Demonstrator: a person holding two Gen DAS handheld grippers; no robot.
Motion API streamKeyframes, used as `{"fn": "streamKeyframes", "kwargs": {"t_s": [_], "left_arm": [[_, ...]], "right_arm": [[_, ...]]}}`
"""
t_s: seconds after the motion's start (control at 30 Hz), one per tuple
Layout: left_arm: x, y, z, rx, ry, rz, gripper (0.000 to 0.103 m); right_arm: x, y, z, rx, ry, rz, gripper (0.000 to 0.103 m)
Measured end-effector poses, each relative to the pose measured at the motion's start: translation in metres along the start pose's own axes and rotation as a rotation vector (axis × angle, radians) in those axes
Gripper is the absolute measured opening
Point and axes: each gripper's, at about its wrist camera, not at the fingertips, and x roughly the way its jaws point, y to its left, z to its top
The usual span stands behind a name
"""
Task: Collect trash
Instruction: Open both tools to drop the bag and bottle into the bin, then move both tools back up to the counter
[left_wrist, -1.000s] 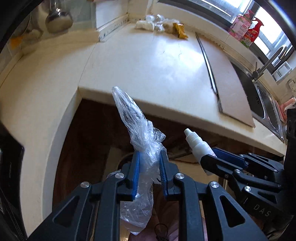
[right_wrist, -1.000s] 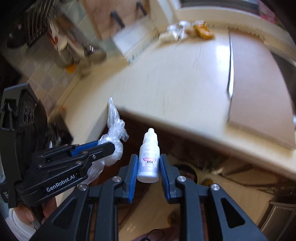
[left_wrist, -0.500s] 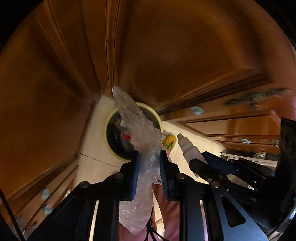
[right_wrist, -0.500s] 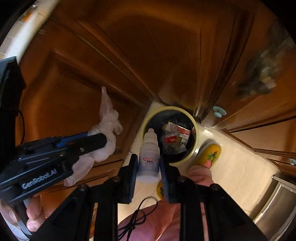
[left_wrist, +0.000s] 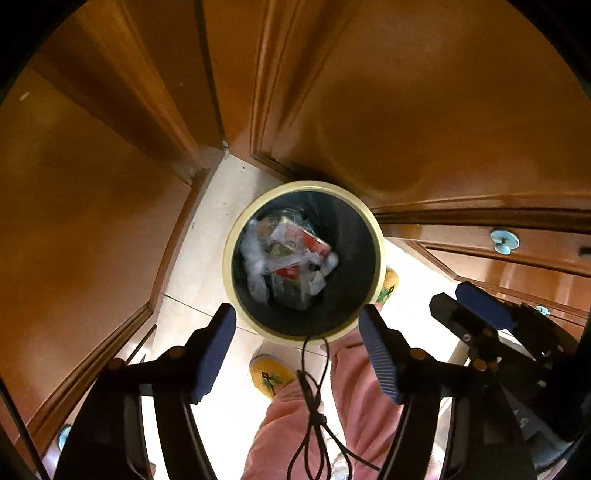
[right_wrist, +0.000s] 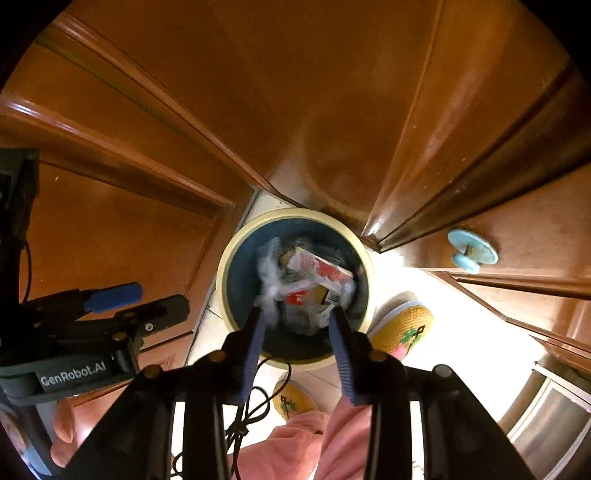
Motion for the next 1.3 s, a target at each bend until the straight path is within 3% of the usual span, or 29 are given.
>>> {"fn": "streamKeyframes", "kwargs": {"t_s": [0.3,0.43,0.8,1.07,1.3], "left_arm": [[-0.074,-0.009,-0.024,0.026,-0.074,0.000,0.069],[-0.137,-0.020,-0.037,0.035,-0.130,-0.023,0.071],[-0.305,-0.074,-0.066,0.164,-0.337,0.016,0.077],[-0.401,-0.116,-0.053,0.246,-0.477,0.050,0.081],[-0.467,-0.173,-0.013,0.355,-0.610,0.116,0.085]], "right_arm": [[-0.061,0.019,-0.007,-0.016,-0.016,0.046,0.037],[-0.118,0.032,-0.013,-0.037,-0.055,0.074,0.037],[-0.286,0.044,-0.012,-0.033,-0.258,0.152,0.037],[-0.385,0.038,0.000,-0.018,-0.425,0.192,0.037],[-0.441,0.014,0.044,-0.003,-0.520,0.186,0.037]]}}
